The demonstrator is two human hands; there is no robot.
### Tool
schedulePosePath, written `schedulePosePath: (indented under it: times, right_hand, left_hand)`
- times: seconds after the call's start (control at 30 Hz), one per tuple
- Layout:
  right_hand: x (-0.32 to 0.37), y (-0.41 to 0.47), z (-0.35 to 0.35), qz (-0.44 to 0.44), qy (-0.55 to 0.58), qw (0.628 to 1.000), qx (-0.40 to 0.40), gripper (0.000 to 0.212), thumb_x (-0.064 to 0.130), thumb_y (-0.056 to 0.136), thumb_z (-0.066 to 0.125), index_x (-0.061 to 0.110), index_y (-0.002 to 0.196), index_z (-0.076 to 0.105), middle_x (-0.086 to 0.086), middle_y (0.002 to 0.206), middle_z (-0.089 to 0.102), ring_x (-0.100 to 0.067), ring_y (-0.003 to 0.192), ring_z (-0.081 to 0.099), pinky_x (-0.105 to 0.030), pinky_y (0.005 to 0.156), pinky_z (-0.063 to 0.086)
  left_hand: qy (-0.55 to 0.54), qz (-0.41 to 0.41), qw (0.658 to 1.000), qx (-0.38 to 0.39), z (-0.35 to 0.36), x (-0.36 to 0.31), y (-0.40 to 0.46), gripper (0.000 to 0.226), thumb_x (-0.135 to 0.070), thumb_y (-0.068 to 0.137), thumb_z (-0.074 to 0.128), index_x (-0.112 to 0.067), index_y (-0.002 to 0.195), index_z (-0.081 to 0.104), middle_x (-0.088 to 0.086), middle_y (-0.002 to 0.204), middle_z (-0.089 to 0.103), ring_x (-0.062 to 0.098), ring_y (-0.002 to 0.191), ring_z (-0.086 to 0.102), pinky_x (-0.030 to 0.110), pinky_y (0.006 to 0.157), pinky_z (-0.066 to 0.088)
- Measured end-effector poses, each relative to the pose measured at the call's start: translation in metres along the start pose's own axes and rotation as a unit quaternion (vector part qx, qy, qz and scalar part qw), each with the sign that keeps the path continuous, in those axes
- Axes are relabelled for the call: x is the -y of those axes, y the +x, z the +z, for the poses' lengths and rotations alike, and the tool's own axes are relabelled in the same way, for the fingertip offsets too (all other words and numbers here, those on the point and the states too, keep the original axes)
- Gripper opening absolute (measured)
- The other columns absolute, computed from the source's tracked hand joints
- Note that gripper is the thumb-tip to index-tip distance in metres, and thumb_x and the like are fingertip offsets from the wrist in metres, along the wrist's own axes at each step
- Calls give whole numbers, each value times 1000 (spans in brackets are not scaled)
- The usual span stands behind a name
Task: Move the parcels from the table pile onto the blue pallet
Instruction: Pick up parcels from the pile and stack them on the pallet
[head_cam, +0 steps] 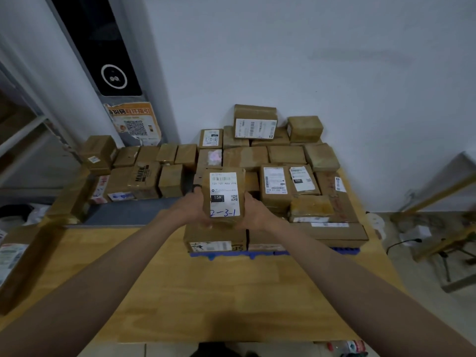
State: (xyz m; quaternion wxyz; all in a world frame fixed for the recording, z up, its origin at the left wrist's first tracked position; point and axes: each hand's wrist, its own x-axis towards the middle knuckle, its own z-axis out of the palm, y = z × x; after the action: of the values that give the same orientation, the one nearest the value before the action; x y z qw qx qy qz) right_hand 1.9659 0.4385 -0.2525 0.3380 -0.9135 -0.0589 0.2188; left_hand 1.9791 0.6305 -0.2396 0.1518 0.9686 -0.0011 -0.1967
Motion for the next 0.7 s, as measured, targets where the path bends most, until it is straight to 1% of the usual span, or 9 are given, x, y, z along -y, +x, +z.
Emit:
schedulePosePath:
  times: [0.07,0.13,0.23,0.27,0.37,0.43,0.5,0.6,0.7]
  right_hand:
    - [-9,3,-9,10,23,1000,-1,98,11,74,82,9,150,20,-9,138,50,-25,126,50,-37,102,47]
    - [-16,8,-16,20,26,999,-3,94,8,75,80,6,149,22,-10,134,53,-25,122,54,-35,98,50]
    - [-21,18,-26,38,14,999,-8,86,13,77,79,6,145,28,-9,130,55,-24,118,56,-37,97,52]
    - [-23,22,-29,41,10,999,-9,82,15,78,78,6,144,30,-9,130,55,-24,118,56,-35,96,52]
    - [-28,37,-41,54,1,999,-3,75,14,79,77,6,139,34,-11,128,56,-24,112,57,-30,85,52]
    - [-29,49,-49,61,-3,998,11,73,10,77,78,6,137,36,-13,127,56,-25,110,58,-36,87,55]
    - [-28,62,-55,58,-11,998,17,73,7,76,78,5,137,38,-13,128,56,-28,113,57,-42,91,54]
    - [-25,83,-61,50,-18,998,23,72,4,76,77,5,136,39,-14,126,56,-30,110,58,-45,89,55]
    - [-22,105,-65,34,-33,998,29,77,6,79,76,6,143,34,-15,132,53,-32,114,57,-46,91,53]
  left_hand:
    - [6,10,1000,4,-1,-9,8,101,-34,64,88,-7,141,30,9,129,54,25,112,56,35,81,53]
    - [8,26,999,18,-3,-16,19,96,-35,65,87,-11,141,34,6,127,57,23,111,57,38,87,54]
    - [15,49,998,29,-6,-23,35,82,-38,66,85,-16,133,44,1,121,61,20,106,60,42,88,55]
    - [14,59,998,28,-7,-26,41,79,-40,65,85,-19,131,47,-1,121,61,19,107,60,42,88,55]
    - [7,72,997,34,-10,-31,61,78,-39,64,85,-23,131,49,-3,123,60,18,109,59,41,90,54]
    - [-7,74,997,35,-12,-32,74,76,-37,64,86,-22,129,49,-2,120,61,18,106,60,41,89,54]
    - [-23,83,996,36,-14,-31,87,71,-36,66,85,-23,127,51,-2,119,62,17,106,60,41,90,54]
    - [-53,102,993,33,-17,-26,106,62,-41,72,82,-29,126,54,-6,122,62,15,107,59,39,90,53]
    - [-66,107,992,28,-19,-20,124,61,-45,73,80,-33,126,53,-7,123,62,13,107,58,38,88,53]
